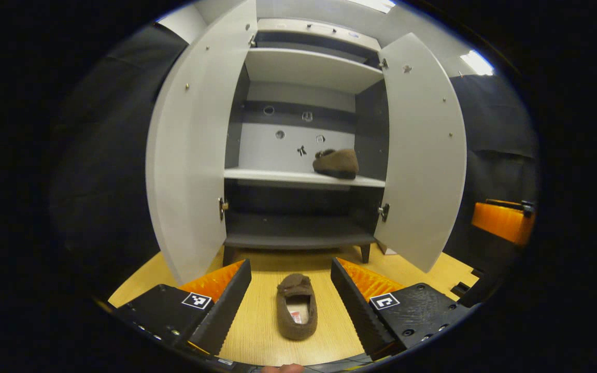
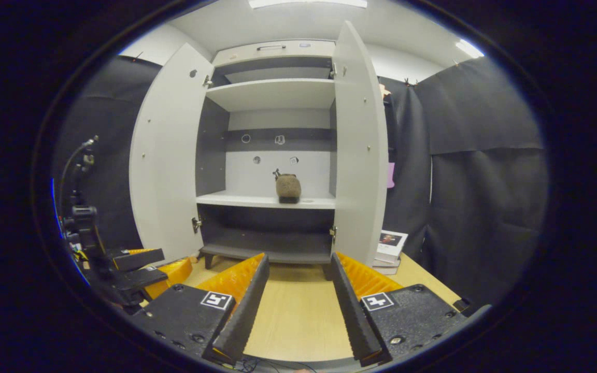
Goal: Grab one shoe with the right hand and put it into the shoe cabinet, grab the other shoe with the left hand and put it into the shoe cabinet; then close the right door with the right hand and the left door with the left hand.
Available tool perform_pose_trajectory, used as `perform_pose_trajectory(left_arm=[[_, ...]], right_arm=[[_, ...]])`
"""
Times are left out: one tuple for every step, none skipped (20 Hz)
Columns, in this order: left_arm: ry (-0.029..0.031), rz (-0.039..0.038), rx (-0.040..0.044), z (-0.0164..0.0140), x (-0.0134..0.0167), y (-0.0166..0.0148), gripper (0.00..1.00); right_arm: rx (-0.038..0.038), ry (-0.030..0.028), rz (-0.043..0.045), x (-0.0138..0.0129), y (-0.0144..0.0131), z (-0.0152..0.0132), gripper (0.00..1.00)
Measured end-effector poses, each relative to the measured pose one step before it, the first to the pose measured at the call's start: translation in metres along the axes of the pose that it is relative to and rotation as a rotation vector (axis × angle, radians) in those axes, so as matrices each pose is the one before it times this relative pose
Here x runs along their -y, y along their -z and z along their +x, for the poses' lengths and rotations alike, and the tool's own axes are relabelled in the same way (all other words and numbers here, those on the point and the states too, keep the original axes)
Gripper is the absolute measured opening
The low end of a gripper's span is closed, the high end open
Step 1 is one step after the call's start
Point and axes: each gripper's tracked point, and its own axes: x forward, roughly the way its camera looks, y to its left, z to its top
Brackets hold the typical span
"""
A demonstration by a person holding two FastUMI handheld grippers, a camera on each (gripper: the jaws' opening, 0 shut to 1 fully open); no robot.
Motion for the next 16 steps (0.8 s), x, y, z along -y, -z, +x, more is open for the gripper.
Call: perform_pose_trajectory(left_arm=[[0.02617,-0.0075,-0.07556,0.01328,-0.00255,0.01952,0.95],[0.00867,-0.00328,-0.08243,0.0111,-0.00547,0.01841,0.95],[0.00485,-0.00996,-0.07227,0.0133,-0.00534,0.01939,0.95],[-0.00018,-0.01915,-0.04734,0.01058,-0.00099,0.0127,0.96],[0.00384,-0.02093,-0.03571,0.01219,-0.00354,0.00927,0.96],[0.00003,-0.01389,-0.02914,0.01274,-0.0054,0.00867,0.95],[-0.00201,-0.00547,-0.03531,0.01036,-0.00378,0.01004,0.95],[-0.00412,-0.00067,-0.02615,0.01047,-0.00351,0.008,0.95],[-0.00817,-0.00329,-0.026,0.01029,-0.00331,0.00705,0.95],[-0.00217,0.00004,-0.02112,0.00918,-0.00208,0.00595,0.95],[-0.01077,0.00657,-0.01726,0.00635,-0.00215,0.00542,0.95],[-0.00558,0.00709,-0.00956,0.00562,-0.00058,0.00243,0.95],[0.00267,0.00227,-0.00828,0.00634,0.00095,0.00115,0.95],[0.00571,-0.00176,-0.01135,0.00688,0.00091,0.00168,0.95],[0.01046,0.00258,-0.01327,0.00601,-0.00047,0.00254,0.95],[-0.00364,-0.00543,-0.0107,0.00403,-0.00274,0.00267,0.94]], right_arm=[[0.00238,-0.00501,-0.00596,-0.0008,0.0014,-0.00195,0.77],[-0.00174,-0.00431,-0.0082,-0.00085,0.00386,-0.0011,0.76],[-0.00509,-0.0014,-0.00859,0.00017,0.00255,-0.00201,0.77],[-0.0018,-0.00161,-0.00526,-0.00024,0.00128,-0.00122,0.77],[-0.00156,-0.00438,-0.00257,-0.0008,0.00122,-0.00199,0.77],[-0.00538,-0.00155,0.00138,0.00054,0.00266,-0.00197,0.77],[-0.01388,-0.00047,0.0041,0.00034,0.0045,-0.00162,0.77],[-0.02298,-0.00166,0.00428,-0.0003,0.00721,-0.00031,0.76],[-0.02762,0.00255,0.00364,0.0007,0.00852,-0.00089,0.8],[-0.0224,0.00729,0.00498,0.00335,0.00694,-0.00056,0.77],[-0.01092,0.01196,0.0053,0.00412,0.0045,-0.00041,0.77],[-0.00731,0.01377,0.00162,0.00459,0.00298,0.00078,0.8],[-0.00952,0.01424,-0.00285,0.00392,0.00342,0.00037,0.77],[-0.00622,0.01128,0.00064,0.00413,0.00211,0.0005,0.8],[-0.00334,0.00761,0.00418,0.00286,0.00019,-0.00004,0.77],[-0.00019,0.007,0.00644,0.00224,0.00027,0.00082,0.77]])
